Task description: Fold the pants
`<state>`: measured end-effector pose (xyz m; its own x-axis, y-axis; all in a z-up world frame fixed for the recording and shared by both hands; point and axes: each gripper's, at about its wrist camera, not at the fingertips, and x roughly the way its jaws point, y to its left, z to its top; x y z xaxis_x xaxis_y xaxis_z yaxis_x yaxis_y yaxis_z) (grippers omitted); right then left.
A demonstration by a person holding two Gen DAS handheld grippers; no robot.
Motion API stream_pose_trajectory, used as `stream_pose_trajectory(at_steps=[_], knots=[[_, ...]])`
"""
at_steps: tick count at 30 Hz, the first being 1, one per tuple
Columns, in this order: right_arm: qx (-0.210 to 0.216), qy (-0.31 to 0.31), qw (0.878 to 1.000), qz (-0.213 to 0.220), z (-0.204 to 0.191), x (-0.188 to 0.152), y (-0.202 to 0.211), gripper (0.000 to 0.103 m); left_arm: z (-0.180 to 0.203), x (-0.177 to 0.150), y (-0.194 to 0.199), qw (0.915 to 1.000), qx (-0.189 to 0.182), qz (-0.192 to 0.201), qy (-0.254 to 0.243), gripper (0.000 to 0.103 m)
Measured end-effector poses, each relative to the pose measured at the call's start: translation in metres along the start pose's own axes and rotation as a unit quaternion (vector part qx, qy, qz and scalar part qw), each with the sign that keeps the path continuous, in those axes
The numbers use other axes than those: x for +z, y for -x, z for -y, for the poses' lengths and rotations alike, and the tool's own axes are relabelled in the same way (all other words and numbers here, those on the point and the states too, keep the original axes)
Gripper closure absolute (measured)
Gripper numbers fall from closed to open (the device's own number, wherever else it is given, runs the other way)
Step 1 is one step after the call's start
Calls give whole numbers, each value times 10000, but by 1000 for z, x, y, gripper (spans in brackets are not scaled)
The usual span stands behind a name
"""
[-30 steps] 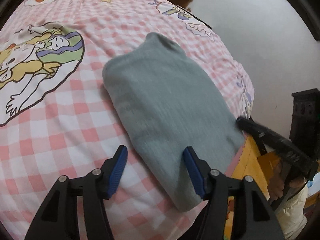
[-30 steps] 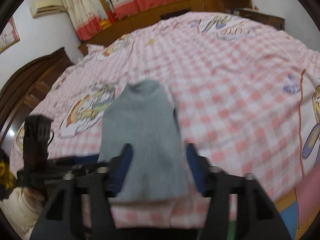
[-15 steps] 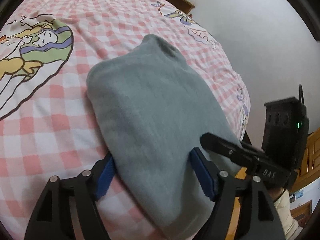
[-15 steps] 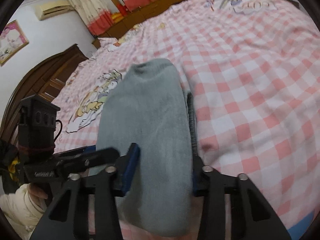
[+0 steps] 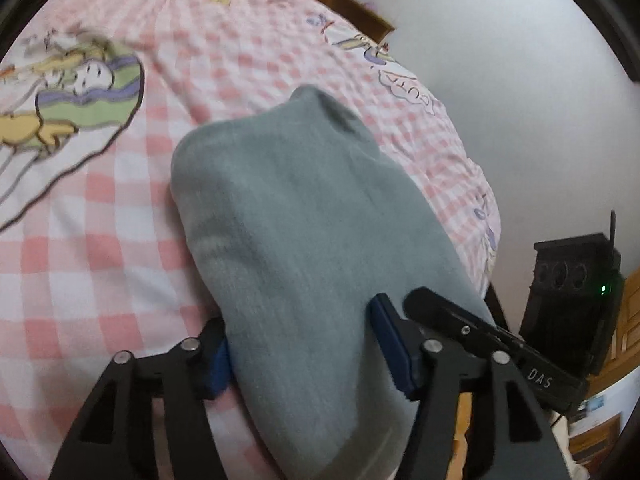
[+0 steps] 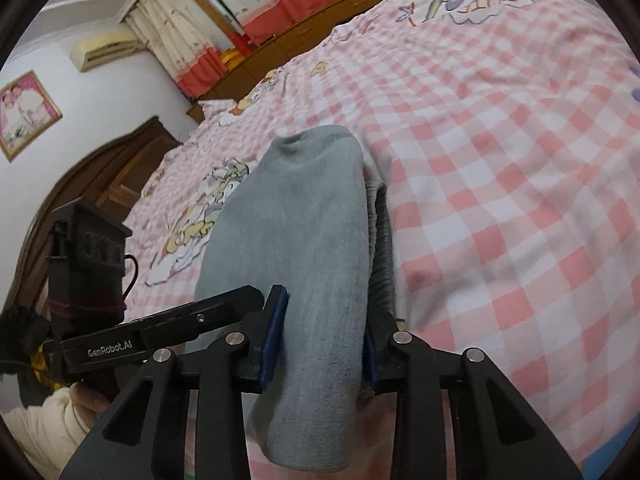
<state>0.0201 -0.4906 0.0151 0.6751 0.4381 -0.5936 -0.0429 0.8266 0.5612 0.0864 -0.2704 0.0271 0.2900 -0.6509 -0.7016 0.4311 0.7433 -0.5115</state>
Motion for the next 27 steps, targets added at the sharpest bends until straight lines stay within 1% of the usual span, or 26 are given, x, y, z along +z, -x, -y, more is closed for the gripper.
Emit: stream_pose_trajectory(at_steps=[2,4,5,6,10,12,15,18,21,25,27], knots=[[89,-76,9999,113,-2,-1,5,71,7,1,6,9999,43,62,-137,55],[157,-65,9996,216,-10,-2,11,72,10,3,14,9997,-27,118,-191,64],[184,-44,9996,222,-15,-2,12,72,11,5,20,9996,-119,153,-205,66],[202,-14,9995,227,-21,-3,13,72,12,6,26,9994,-165,199,-228,67],[269,322,9987,282,-64,-4,9,72,8,13,62,9984,-130,482,-283,69],[390,376,9981,308,-82,-4,6,72,3,15,82,9978,-123,597,-260,70],[663,463,9963,285,-116,-5,-7,72,-14,16,116,9966,7,789,-219,70],[859,622,9942,188,-158,-10,-29,72,-34,14,154,9942,311,1009,-183,70],[992,668,9928,56,-190,-17,-52,72,-63,12,186,9919,552,1142,-85,70],[1072,715,9916,-143,-226,-26,-81,72,-104,10,217,9908,673,1173,94,70],[966,856,9914,-200,-243,-31,-94,72,-123,5,233,9903,696,1190,144,70]])
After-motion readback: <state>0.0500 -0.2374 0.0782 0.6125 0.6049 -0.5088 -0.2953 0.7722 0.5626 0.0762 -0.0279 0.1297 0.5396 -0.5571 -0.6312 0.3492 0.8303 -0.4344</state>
